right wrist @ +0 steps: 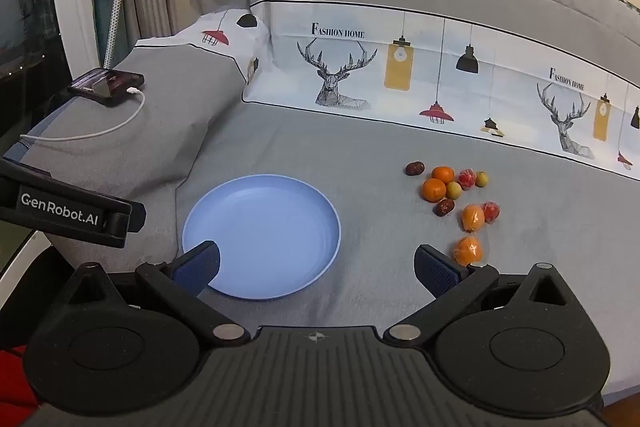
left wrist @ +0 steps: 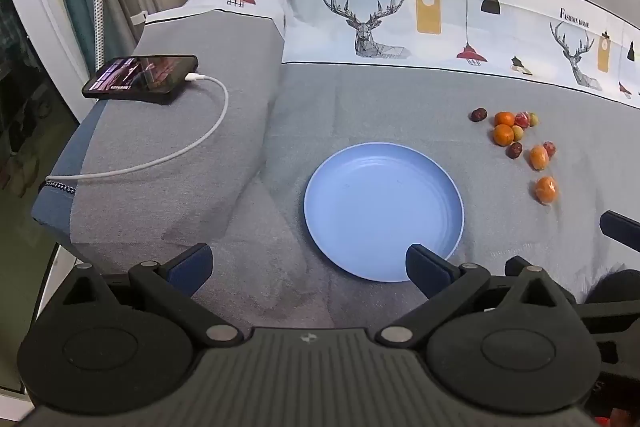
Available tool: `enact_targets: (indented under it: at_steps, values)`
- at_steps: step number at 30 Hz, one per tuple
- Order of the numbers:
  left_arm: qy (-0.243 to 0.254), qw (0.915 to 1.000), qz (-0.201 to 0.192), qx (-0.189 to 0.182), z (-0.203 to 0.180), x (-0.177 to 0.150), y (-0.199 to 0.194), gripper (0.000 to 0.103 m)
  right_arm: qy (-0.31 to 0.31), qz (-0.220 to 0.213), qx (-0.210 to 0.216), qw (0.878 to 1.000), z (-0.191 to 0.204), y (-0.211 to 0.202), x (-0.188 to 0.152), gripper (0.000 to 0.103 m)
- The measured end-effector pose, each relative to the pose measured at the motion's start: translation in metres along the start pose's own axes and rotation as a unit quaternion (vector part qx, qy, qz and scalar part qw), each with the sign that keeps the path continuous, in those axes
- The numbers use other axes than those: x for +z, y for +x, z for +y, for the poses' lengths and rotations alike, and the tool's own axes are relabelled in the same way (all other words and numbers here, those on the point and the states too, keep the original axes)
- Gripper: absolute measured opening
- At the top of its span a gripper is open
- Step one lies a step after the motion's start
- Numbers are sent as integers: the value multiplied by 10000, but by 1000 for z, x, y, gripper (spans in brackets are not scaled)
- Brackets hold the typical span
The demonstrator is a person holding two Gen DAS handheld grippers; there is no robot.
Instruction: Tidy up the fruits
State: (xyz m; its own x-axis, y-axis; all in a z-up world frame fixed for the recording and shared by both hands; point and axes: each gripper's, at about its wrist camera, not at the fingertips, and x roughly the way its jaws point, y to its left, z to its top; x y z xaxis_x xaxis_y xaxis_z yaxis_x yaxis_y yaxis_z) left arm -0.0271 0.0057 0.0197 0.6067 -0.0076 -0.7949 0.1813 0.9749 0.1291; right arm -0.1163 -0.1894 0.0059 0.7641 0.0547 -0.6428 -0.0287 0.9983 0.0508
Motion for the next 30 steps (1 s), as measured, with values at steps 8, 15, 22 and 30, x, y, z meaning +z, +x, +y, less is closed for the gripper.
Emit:
enact_targets:
  at_steps: [8, 15, 22, 30]
  values:
    - [20, 10000, 63, 20, -1, -2, 3, 103, 7, 38, 4, 10000, 2, 2, -1, 103]
    - [34, 9999, 93, 32, -2, -3, 5, 103, -4, 27, 8, 10000, 3, 2, -1, 103]
    - [33, 9999, 108, 28, -2, -4, 5, 103, -7, 25, 12, 10000, 3, 5, -2, 103]
    - [42, 9999, 139, 37, -2, -5, 7, 103, -34, 72, 1, 10000, 3, 5, -2, 103]
